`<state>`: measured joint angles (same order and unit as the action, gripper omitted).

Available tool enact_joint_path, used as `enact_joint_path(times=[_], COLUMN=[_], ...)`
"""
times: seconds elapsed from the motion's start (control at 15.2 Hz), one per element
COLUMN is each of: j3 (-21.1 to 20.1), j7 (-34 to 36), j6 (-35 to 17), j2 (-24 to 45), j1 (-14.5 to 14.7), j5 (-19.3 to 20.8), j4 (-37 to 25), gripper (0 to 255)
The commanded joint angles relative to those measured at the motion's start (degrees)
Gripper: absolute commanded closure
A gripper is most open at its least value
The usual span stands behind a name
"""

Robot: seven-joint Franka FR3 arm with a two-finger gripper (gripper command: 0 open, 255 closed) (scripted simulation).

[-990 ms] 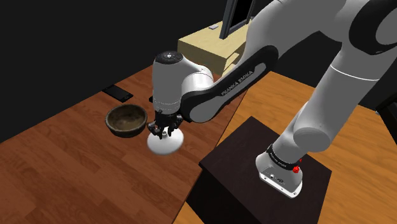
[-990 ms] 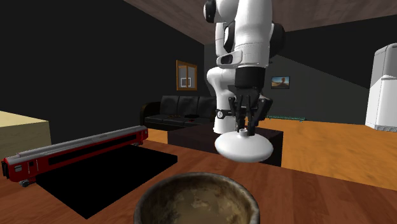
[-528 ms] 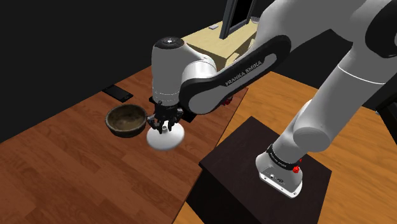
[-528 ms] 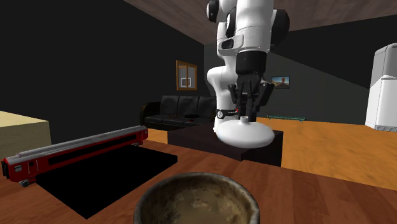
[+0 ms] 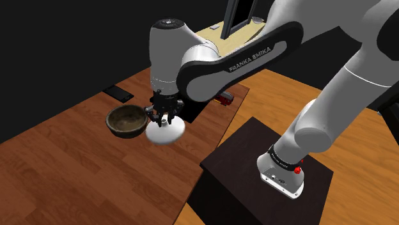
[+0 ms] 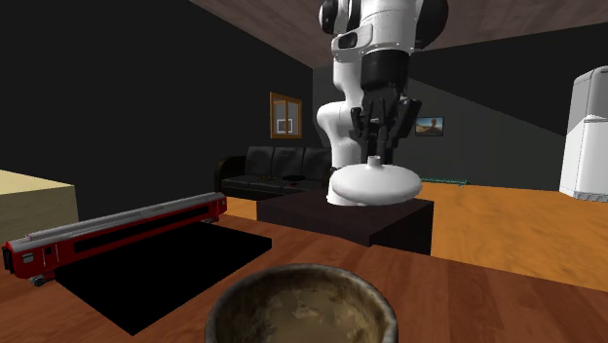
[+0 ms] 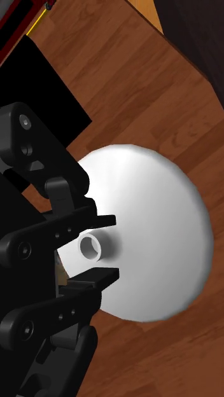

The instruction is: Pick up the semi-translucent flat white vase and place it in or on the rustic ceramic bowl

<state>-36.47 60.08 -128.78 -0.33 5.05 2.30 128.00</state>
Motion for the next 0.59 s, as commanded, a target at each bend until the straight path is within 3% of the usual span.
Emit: enact_joint_path(times=[0.0, 0.53], j3=[0.4, 3.3], j7=[0.5, 1.8], j6=[1.2, 10.1], j2=[3.0, 19.6], j1=[-0.4, 1.4], j5=[2.2, 11.8], j4=[-3.6, -26.1], gripper=[255, 255])
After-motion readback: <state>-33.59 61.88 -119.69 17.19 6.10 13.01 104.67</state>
